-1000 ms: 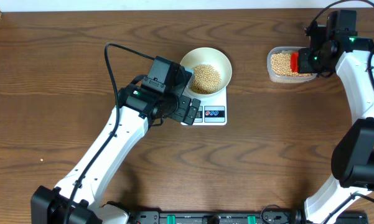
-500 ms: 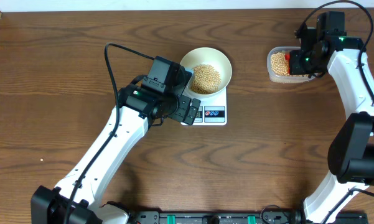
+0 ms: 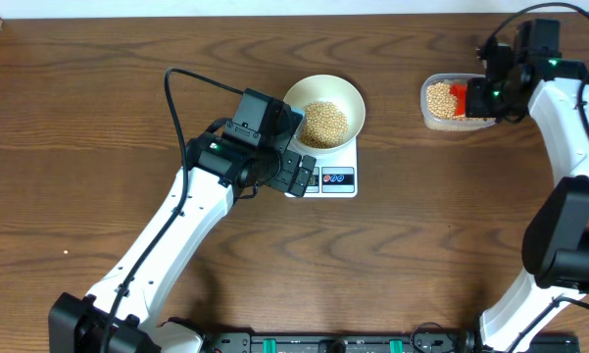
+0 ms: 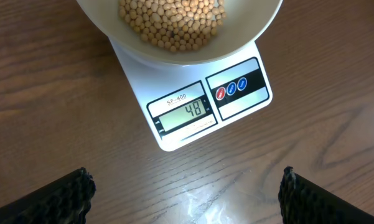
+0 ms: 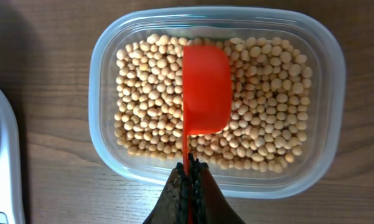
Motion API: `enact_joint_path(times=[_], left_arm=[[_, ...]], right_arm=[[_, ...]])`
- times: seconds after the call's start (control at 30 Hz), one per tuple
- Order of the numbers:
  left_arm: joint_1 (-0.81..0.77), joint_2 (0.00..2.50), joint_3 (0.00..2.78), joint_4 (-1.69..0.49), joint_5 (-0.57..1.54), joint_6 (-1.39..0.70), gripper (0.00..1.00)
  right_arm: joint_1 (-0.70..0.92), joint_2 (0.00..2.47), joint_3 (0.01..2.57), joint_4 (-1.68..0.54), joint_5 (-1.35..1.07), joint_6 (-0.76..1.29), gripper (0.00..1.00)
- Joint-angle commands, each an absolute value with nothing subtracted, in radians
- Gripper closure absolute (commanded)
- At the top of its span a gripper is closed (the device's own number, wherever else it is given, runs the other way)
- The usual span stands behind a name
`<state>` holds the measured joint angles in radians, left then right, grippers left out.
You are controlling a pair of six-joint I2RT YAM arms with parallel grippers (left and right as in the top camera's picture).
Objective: Scoop item into bowl and weigh 50g on scale
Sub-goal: 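Lower the scoop into the soybeans in the tub, then lift the scoop with soybeans and carry it toward the bowl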
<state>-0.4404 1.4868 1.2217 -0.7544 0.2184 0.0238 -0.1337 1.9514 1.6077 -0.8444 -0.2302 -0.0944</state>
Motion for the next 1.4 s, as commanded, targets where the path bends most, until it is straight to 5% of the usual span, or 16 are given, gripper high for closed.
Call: enact_joint_path(times=[0.0,1.37], left_arm=[[-0.439,1.496,1.212,-0.754,0.208,0.025,0.04],[-0.439,1.496,1.212,-0.755,0.208,0.025,0.04]], right_arm=[[-0.156,1.921,1.603,-0.849,-0.306,-0.08,0.99],[-0.282,1.836,1.605,-0.835,-0.994,-0.038,0.99]])
